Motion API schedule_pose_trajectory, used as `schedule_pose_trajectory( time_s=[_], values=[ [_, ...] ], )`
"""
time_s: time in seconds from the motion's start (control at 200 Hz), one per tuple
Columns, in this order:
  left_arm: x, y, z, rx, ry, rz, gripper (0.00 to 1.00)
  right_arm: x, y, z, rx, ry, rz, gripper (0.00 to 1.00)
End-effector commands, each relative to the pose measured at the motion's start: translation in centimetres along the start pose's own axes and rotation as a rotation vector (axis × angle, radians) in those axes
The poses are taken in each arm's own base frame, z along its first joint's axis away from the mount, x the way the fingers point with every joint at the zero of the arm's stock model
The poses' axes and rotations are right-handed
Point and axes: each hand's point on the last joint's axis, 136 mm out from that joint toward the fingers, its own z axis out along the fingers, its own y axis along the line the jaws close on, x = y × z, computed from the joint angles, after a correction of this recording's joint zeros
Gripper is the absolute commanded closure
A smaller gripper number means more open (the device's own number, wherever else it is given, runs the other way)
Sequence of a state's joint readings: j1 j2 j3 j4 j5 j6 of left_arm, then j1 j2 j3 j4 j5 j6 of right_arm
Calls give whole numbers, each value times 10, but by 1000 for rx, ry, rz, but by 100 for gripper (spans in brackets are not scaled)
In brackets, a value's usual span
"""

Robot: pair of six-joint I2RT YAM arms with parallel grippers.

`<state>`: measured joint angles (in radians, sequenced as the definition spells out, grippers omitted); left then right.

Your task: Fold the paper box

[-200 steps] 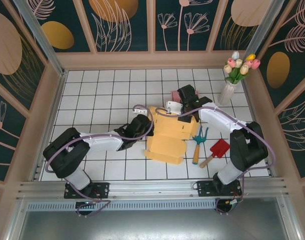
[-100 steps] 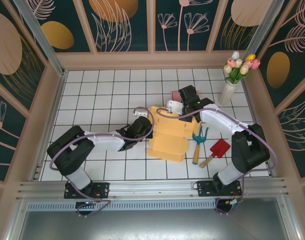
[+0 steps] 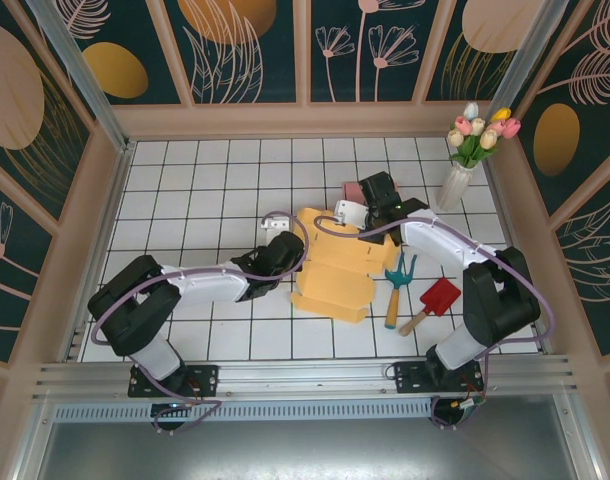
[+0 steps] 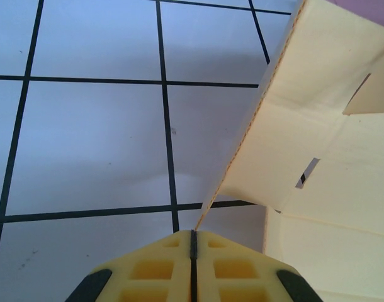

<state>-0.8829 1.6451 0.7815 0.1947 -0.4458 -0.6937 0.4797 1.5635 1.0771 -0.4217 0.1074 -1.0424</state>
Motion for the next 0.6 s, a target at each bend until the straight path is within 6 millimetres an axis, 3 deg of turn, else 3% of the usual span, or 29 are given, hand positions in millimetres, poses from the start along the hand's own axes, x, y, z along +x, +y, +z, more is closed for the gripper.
schedule_pose_trajectory(
  time_s=[0.0, 0.15, 0.165, 0.355, 0.455, 0.581, 0.596],
  values=[
    [10, -14, 7, 58, 42, -14, 91, -9, -4, -12, 29, -48, 17, 100],
    [5, -50, 7, 198, 80, -42, 91, -9, -4, -10, 37, -51, 16, 100],
    [12, -51, 12, 198, 100, -39, 91, -10, -4, -11, 42, -53, 16, 100],
    [11, -82, 12, 308, 129, -49, 91, -19, 5, -5, 49, -89, -17, 100],
    [11, -77, 13, 292, 114, -44, 91, -18, 11, 0, 68, -93, -44, 100],
    [14, -45, 10, 193, 77, -15, 91, -15, 9, -3, 141, -102, -88, 100],
    [7, -44, 3, 199, 55, -22, 91, -15, 8, -5, 151, -105, -95, 100]
  ],
)
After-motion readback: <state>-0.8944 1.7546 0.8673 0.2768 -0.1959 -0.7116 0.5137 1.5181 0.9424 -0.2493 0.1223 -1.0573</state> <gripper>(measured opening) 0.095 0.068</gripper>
